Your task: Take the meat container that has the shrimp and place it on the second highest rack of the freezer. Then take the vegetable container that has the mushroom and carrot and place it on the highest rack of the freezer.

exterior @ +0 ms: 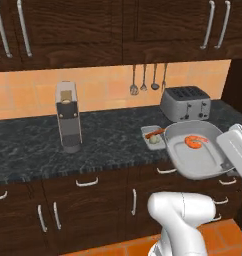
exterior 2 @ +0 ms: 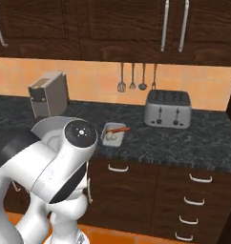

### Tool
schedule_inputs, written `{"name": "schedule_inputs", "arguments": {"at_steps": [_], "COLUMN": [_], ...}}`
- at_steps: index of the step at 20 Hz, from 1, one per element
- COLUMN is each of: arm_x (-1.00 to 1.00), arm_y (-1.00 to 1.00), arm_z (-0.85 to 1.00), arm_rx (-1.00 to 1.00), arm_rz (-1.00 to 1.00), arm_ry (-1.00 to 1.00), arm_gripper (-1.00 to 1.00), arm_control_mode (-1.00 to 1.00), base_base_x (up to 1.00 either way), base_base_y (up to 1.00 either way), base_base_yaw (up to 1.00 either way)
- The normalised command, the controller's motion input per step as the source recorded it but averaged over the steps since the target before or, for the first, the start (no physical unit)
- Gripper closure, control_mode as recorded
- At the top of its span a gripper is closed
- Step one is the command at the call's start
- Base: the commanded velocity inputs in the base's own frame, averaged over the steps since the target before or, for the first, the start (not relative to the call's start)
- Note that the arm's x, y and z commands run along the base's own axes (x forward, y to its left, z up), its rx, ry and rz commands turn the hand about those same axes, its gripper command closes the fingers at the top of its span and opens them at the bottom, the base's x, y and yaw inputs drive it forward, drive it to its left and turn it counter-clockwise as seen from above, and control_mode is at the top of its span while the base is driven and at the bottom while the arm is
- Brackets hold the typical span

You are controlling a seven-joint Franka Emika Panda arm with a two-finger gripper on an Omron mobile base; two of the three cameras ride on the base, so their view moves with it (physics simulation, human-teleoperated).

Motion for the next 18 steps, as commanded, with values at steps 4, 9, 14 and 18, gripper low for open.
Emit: {"name": "schedule_inputs", "arguments": {"at_steps": [4,9,14,18], "arm_x": [0.00,0.00,0.00,0.00], "arm_y": [0.00,0.00,0.00,0.00], "arm_z": [0.00,0.00,0.00,0.00], "arm_rx": [0.00,0.00,0.00,0.00], "arm_rz": [0.00,0.00,0.00,0.00], "arm_ry": [0.00,0.00,0.00,0.00], "arm_gripper": [1.00,1.00,1.00,1.00], "arm_control_mode": [1.00,1.00,1.00,1.00], "base_base_x": [-0.64,-0.31,-0.28,-0.03], "base_base_y": [0.92,0.51,0.38,-0.08], "base_base_yaw": [-0.50,-0.76,-0.77,-0.66]}}
